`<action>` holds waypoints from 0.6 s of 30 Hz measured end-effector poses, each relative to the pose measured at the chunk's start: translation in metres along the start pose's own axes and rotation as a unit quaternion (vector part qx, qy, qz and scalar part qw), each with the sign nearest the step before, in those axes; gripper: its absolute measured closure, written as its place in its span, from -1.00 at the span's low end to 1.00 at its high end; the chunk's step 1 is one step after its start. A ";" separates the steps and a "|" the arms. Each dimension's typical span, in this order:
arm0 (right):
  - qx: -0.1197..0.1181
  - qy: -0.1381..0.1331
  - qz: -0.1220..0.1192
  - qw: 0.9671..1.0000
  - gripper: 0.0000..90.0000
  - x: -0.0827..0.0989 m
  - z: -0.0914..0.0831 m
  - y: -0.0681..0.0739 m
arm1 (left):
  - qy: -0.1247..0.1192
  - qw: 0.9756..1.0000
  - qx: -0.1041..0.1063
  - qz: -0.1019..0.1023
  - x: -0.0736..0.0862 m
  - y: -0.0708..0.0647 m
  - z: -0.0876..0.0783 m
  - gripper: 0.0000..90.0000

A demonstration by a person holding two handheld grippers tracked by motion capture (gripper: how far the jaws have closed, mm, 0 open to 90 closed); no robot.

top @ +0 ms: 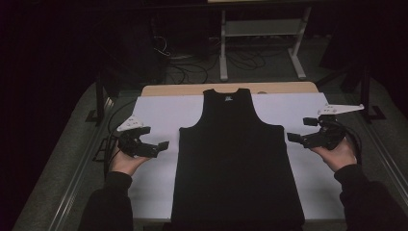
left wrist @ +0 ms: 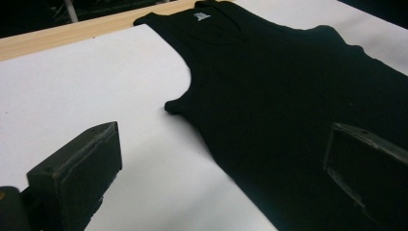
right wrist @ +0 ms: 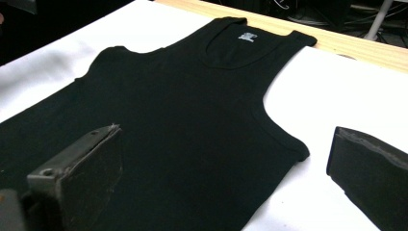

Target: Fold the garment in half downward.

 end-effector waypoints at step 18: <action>0.014 0.015 0.004 1.000 -1.00 -0.017 0.015 -0.014 | 0.015 1.000 0.009 -0.009 -0.013 0.012 0.022 -1.00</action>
Point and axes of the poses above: each handheld gripper's, and its own axes: z roughly forward along the jaws, x roughly out of its underside, y roughly to its left, the point moved 4 cm from there along z, roughly forward along the jaws, and after that the axes turned 15 degrees about z, right-handed, at the moved point
